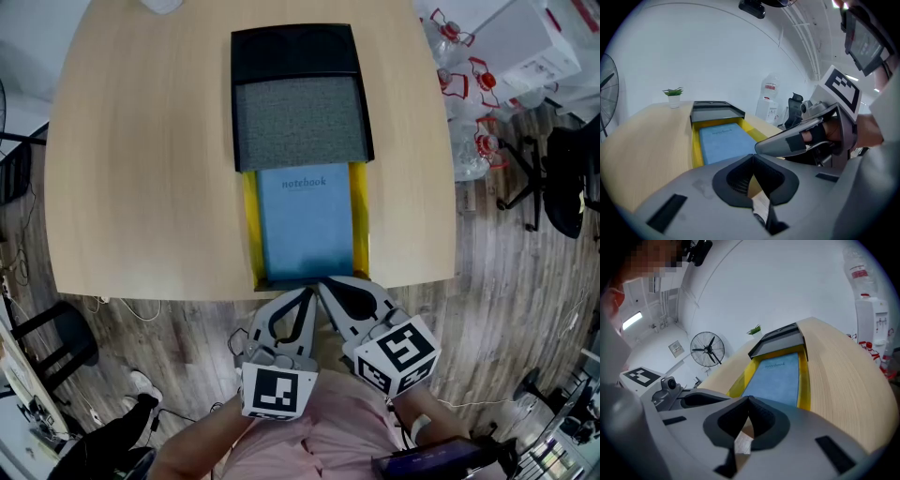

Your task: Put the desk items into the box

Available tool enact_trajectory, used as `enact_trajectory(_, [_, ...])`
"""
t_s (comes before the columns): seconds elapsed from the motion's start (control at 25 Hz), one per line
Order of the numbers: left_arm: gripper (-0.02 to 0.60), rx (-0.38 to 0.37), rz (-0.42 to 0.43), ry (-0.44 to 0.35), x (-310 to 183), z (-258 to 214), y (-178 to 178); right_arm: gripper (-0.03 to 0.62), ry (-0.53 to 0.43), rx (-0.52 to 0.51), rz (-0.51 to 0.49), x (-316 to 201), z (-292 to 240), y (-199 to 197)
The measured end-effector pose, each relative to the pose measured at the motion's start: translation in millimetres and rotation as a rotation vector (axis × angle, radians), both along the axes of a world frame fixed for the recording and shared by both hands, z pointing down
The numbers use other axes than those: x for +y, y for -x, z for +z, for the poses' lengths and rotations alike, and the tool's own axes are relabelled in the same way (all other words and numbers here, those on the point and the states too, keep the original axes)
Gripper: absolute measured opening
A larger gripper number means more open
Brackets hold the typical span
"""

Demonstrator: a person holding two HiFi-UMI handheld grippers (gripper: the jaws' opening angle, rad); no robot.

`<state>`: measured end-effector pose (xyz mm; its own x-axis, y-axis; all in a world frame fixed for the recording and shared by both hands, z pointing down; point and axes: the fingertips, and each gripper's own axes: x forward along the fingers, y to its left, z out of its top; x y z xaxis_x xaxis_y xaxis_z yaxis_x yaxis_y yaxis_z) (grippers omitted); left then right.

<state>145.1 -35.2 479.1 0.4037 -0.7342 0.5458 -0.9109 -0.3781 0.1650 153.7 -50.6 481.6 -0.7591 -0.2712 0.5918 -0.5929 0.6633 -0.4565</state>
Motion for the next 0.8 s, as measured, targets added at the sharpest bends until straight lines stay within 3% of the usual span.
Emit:
enact_trajectory(0.16, [0.012, -0.014, -0.027, -0.03, 0.8, -15.0, 8.2, 0.002, -0.042, -0.012, 0.017, -3.5, -16.2, -1.9])
enact_trajectory(0.4, [0.012, -0.029, -0.137, -0.135, -18.0, -67.1, 43.4, 0.002, -0.165, -0.057, 0.062, -24.1, -67.5, 3.1])
enact_trajectory(0.56, [0.012, -0.068, -0.173, -0.259, -43.0, -119.9, 67.0, 0.002, -0.292, -0.098, 0.094, -46.9, -116.4, 8.5])
enact_trajectory(0.8, [0.012, -0.077, -0.245, -0.495, -83.4, -215.4, 93.9, 0.002, -0.575, -0.115, 0.13, -86.1, -201.0, 14.5])
